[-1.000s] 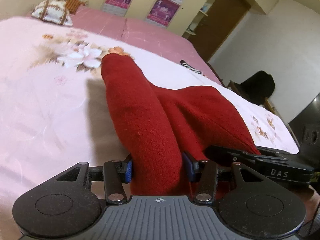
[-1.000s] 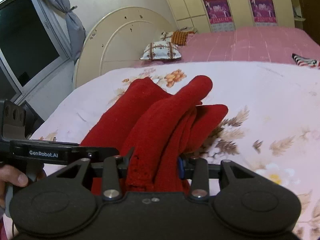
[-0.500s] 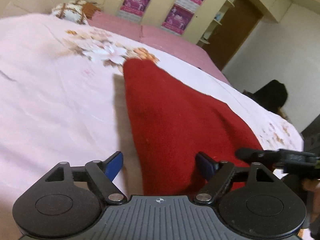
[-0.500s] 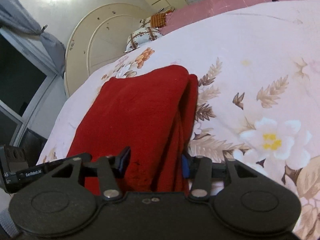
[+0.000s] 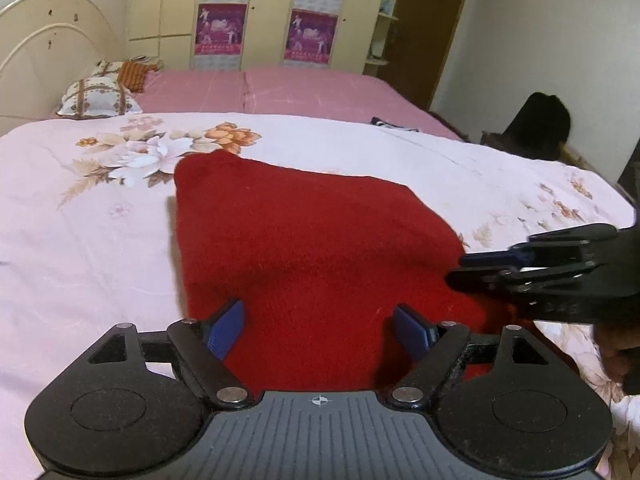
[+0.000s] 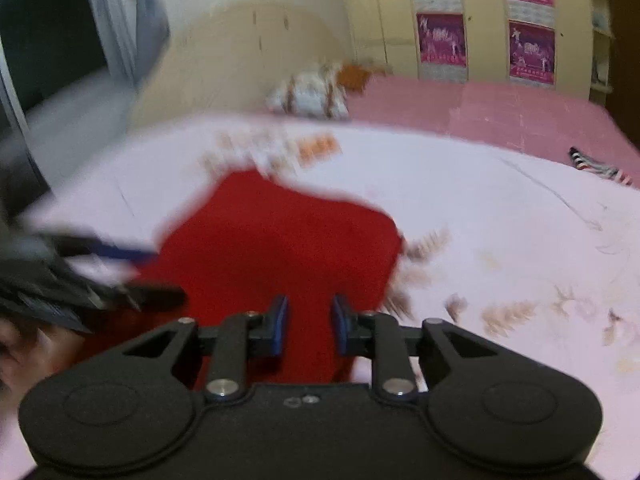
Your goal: Fold small clothes
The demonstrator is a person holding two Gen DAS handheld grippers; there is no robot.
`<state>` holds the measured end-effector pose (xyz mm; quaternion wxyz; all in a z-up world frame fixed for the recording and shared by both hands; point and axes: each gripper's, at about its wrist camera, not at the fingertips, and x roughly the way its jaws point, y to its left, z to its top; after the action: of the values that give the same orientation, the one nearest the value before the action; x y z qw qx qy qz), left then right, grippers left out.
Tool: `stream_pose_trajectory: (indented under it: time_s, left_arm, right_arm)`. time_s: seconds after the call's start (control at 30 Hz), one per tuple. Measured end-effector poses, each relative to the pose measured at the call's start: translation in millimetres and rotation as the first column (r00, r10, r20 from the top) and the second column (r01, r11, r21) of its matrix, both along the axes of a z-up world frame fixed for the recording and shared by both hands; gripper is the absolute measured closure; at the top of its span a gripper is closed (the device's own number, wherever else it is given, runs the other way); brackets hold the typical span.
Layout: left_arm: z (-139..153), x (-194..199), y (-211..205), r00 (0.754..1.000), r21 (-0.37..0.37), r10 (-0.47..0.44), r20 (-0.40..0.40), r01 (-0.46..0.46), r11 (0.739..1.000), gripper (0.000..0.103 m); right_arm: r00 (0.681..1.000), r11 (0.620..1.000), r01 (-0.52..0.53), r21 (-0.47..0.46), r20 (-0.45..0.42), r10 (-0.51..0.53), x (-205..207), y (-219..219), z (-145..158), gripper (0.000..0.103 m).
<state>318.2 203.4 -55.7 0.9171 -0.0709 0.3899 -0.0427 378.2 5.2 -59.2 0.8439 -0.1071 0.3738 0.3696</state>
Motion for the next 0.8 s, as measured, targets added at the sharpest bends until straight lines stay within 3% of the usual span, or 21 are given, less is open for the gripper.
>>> stream_pose_trajectory:
  time_s: [0.27,0.5,0.6,0.73,0.8]
  left_arm:
    - [5,-11,-2,1.000,0.014,0.018,0.003,-0.018,1.000,0.023]
    - [31,-45,-14,0.997,-0.006,0.052,0.054,-0.052,0.999,0.023]
    - [23,-43,-21,0.999,0.032,0.044,0.024,-0.044,0.999,0.023]
    - [19,-40,-30,0.999,0.086,0.043,0.002,-0.043,0.995,0.023]
    - [26,-42,-31,0.999,0.083,0.047,0.015,-0.048,0.995,0.023]
  right_arm:
    - [0.999,0.999,0.028,0.021,-0.016,-0.028,8,-2,-4,0.080]
    - [0.999,0.997,-0.007,0.072,0.035,0.004,-28,-21,30,0.073]
    - [0.999,0.999,-0.028,0.025,0.046,0.027,-34,-15,27,0.074]
    - [1.000,0.999,0.012,-0.042,-0.007,-0.013,-23,-8,8,0.072]
    - [0.999,1.000,0.025,-0.010,-0.022,-0.026,-23,-13,10,0.071]
